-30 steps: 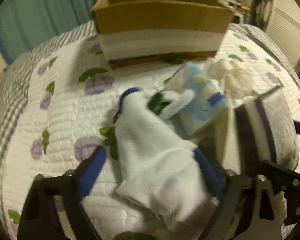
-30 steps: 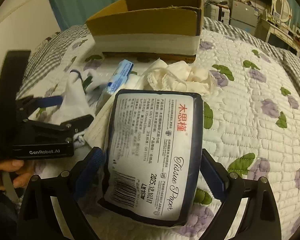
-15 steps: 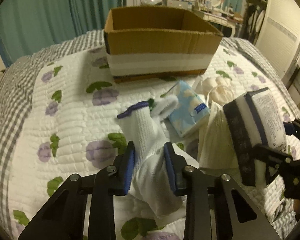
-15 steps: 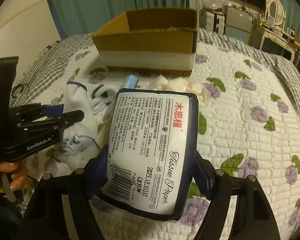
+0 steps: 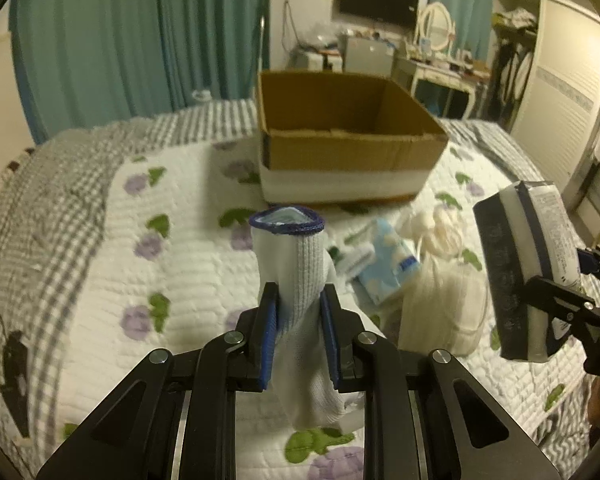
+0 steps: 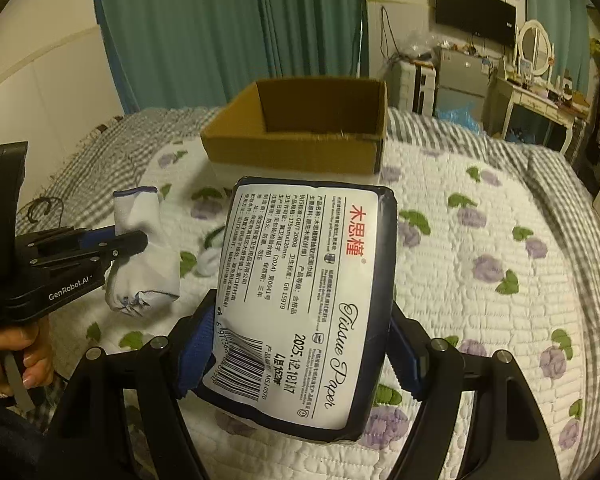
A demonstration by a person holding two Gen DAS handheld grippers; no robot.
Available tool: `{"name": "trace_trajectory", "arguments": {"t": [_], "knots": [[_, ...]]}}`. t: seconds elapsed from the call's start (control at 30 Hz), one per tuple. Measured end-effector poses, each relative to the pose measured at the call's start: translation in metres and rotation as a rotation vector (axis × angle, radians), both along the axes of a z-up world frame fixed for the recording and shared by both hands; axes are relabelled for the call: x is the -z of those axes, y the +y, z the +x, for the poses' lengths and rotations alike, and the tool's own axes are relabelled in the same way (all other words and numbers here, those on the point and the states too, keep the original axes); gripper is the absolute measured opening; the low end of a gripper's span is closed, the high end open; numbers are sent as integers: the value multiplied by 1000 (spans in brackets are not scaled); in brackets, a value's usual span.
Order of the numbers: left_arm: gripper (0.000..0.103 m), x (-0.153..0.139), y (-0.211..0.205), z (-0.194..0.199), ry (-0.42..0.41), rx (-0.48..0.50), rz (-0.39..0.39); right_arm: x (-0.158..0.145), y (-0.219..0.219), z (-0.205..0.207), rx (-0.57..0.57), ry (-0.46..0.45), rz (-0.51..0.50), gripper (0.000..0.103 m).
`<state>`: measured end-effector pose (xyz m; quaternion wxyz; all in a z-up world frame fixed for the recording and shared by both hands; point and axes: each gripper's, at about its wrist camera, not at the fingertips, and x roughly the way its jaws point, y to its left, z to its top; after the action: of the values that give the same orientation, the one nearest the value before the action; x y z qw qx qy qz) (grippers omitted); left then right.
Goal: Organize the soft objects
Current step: 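Carry the sock and tissue pack into the cardboard box and release both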
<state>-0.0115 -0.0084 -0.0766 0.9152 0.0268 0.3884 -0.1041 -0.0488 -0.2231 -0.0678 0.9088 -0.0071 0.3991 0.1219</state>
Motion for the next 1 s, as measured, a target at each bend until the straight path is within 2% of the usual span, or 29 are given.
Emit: {"name": "trace_trajectory", "arguments": {"t": [0.17,0.23,0.37,0.53,0.7,1.0], "knots": [[20,-24,9,-2,-48,-6,-22,-25,4,-5,-7,-55,8,75],[12,-33,11,-2,-57,0,-47,-35,5,-6,-11,-75,12,75],[12,-52,12,-6,-135,-10,-45,-62,8,-3,-13,-131,14,75],[7,-51,17,6,-117,-21,-82,-88,15,6,-33,-189,9,75],[7,-58,19,15,-146,-30,-80,-99,17,16,-46,-226,7,75],[7,-98,11,36,-238,1,-98,-117,6,43,-47,-282,2,75]]}}
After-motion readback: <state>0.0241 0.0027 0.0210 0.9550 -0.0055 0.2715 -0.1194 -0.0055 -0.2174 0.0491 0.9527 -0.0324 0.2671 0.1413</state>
